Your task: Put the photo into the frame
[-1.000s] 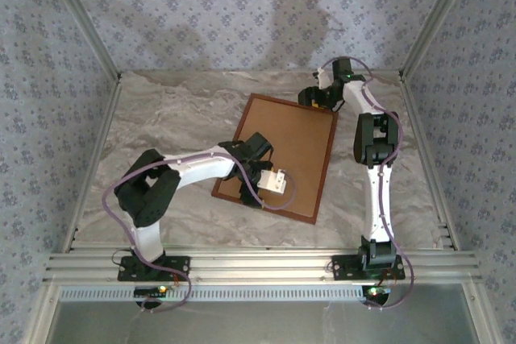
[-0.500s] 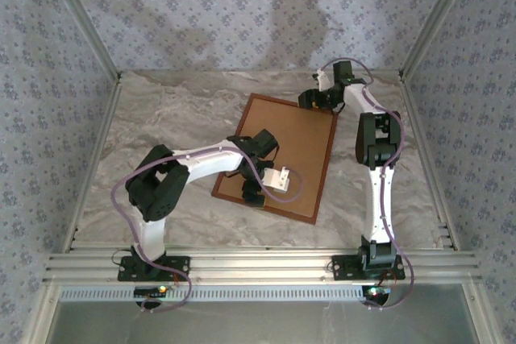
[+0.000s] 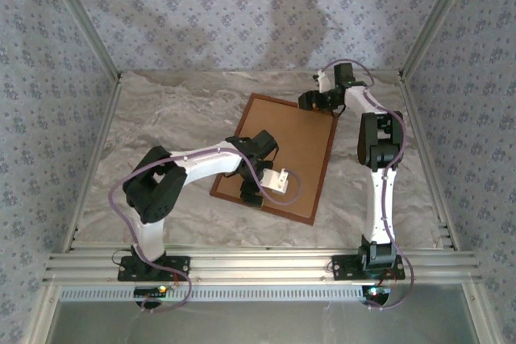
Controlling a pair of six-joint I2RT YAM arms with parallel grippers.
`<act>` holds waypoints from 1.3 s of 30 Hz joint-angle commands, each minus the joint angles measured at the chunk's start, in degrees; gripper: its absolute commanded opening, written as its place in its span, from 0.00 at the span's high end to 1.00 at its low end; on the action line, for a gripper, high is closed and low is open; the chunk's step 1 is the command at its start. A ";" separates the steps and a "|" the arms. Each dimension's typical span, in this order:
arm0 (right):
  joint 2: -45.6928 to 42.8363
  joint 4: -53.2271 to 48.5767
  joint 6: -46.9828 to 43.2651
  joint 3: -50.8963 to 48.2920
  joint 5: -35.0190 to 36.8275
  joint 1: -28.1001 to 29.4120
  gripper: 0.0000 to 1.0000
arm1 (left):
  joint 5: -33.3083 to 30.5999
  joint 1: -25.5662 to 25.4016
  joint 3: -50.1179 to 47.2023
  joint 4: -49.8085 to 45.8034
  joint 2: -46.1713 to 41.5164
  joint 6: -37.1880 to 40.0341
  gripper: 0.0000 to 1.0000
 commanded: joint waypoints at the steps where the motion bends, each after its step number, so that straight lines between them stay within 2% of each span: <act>1: -1.52 -14.80 5.02 -3.35 -5.07 1.05 0.26 | -11.07 1.41 0.36 10.43 -0.51 3.58 0.08; 11: -5.29 -13.36 7.47 -4.06 0.98 -1.12 0.23 | -14.31 1.74 2.02 7.03 -0.15 5.72 0.08; 19: -8.56 -11.68 8.33 -5.02 4.65 -1.11 0.22 | -13.80 1.53 2.62 3.54 1.53 6.05 0.07; 26: -15.66 -5.67 10.72 -8.30 6.76 -1.05 0.21 | -11.85 1.57 2.54 1.33 0.29 5.24 0.06; 32: -25.38 0.58 16.02 -20.21 10.63 0.00 0.21 | -8.43 2.22 0.08 3.24 -3.17 2.92 0.04; 39: -42.33 3.92 22.17 -40.63 16.94 4.09 0.21 | 0.73 3.94 -7.14 9.82 -10.62 -4.46 0.02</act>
